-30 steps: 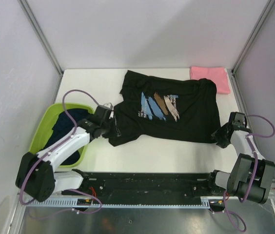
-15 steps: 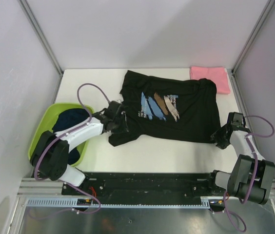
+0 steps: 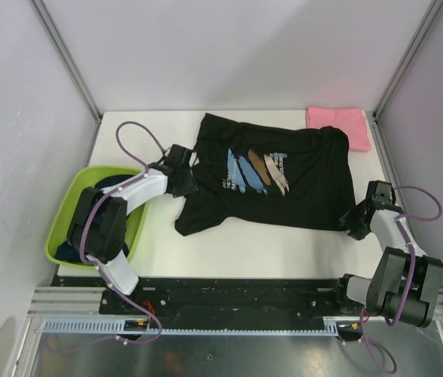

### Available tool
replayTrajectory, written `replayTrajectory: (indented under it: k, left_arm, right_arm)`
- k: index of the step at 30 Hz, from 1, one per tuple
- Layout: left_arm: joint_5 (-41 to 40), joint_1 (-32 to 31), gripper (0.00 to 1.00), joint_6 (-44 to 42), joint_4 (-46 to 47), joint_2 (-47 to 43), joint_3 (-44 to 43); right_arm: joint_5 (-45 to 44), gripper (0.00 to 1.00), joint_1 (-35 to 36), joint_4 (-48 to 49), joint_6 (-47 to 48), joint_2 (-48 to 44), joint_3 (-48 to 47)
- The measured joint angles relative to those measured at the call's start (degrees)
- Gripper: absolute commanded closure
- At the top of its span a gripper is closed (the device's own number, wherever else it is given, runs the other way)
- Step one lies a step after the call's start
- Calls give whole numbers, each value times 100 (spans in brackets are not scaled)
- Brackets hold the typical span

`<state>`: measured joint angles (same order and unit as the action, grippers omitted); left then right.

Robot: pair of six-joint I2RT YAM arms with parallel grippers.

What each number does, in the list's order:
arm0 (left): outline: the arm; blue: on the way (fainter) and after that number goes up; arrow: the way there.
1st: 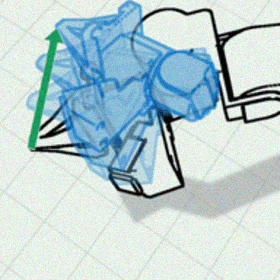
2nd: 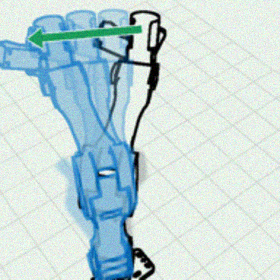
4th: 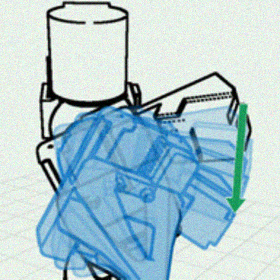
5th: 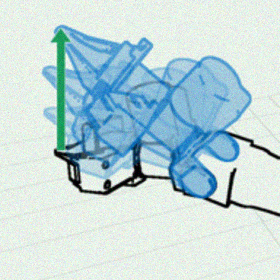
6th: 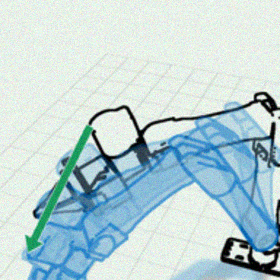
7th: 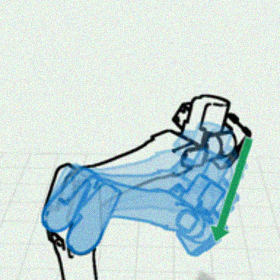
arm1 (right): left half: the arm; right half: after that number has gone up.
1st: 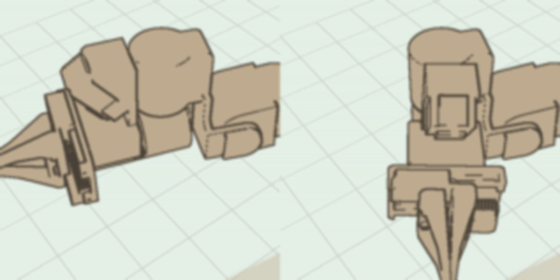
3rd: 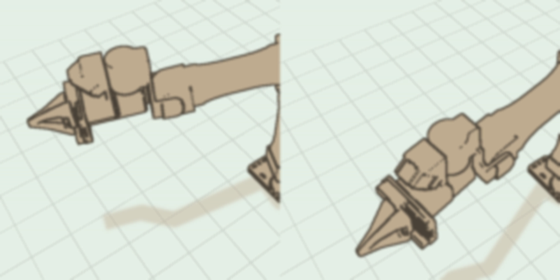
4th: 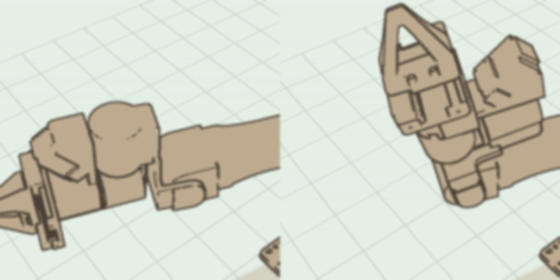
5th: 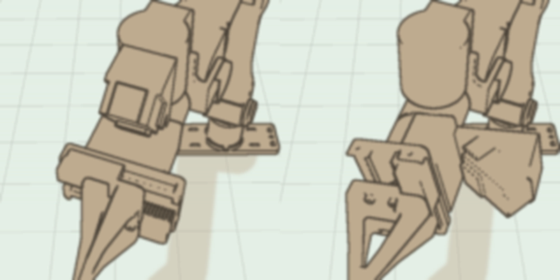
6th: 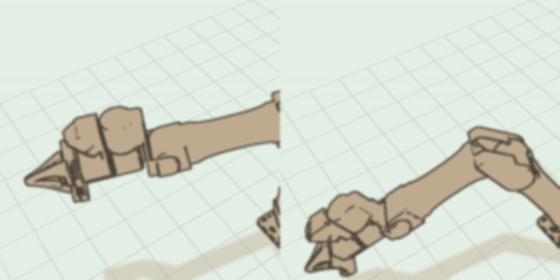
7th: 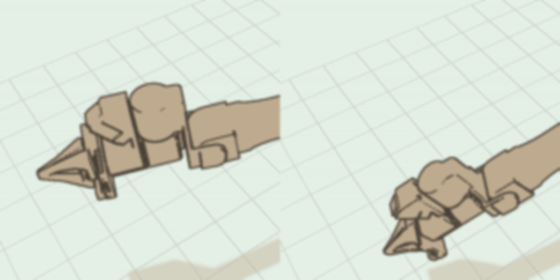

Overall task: Fold and stack the t-shirts
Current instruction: Flatten out the tshirt

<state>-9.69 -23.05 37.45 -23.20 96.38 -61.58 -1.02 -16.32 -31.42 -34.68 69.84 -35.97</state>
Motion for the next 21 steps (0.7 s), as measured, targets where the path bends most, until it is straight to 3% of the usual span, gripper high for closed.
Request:
replayTrajectory:
  k: [13,19,21]
  left_arm:
    - [282,59,66,-20,144,586,-376]
    - [341,59,95,-7,173,671,-376]
    - [341,68,99,-17,199,643,-334]
  right_arm:
    - [-2,56,-70,44,26,0,0]
    - [-13,56,-79,42,68,24,0]
    - [-24,55,-81,42,74,52,0]
